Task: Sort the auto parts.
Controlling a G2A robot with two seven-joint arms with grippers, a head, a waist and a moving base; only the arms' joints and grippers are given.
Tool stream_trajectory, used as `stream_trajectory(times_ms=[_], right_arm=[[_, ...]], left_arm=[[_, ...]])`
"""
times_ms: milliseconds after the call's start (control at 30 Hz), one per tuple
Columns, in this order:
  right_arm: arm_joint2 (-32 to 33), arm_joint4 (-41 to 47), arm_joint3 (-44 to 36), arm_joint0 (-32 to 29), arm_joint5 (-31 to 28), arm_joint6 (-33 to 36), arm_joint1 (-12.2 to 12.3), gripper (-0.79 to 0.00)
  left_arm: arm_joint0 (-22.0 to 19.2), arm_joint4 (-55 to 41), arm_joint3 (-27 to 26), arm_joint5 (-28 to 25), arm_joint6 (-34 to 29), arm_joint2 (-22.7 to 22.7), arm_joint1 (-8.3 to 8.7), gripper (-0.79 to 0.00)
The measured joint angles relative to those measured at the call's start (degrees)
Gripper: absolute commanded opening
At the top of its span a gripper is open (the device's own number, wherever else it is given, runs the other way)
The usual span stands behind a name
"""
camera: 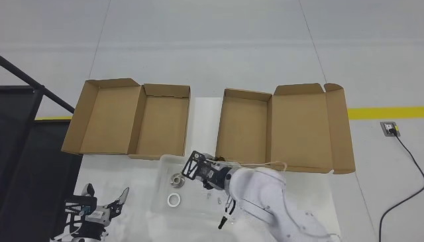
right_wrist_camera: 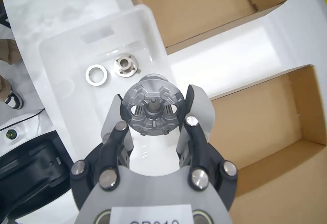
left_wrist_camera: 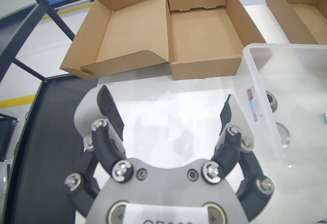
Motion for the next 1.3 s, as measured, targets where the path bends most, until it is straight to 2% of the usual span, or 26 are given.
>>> stream_trajectory(times_ms=[133,233,433,533,633,833,1300], right_arm=[[3.6,-4.1,-5.8,-0.3,1.1,1.1,0.7,-0.785],[5.8,-6.0,-6.4,1.0,2.8,1.6,0.7,-0.785],[7.3,-4.3,4.2,7.7,5.7,1.8,-0.1,-0.785],[6.3,-1.9,12.3,11.7,6.5,0.3,-0.8,-0.785],[4.8,-1.8,20.9,15.4,10.2,-1.7,-1.8,-0.785],[1.9,-3.0,31.8,19.5,15.3,-5.0,-3.4,-0.785],[1.2,-4.0,33.1,19.4,16.1,-6.0,-3.7,-0.785]], left_arm=[[0.0,0.0,0.0,0.0,0.0,0.0,0.00,0.000],[0.0,0.0,0.0,0.0,0.0,0.0,0.00,0.000],[0.0,0.0,0.0,0.0,0.0,0.0,0.00,0.000],[0.0,0.0,0.0,0.0,0.0,0.0,0.00,0.000],[0.0,0.0,0.0,0.0,0.0,0.0,0.00,0.000],[0.0,0.0,0.0,0.0,0.0,0.0,0.00,0.000],[0.0,0.0,0.0,0.0,0.0,0.0,0.00,0.000]])
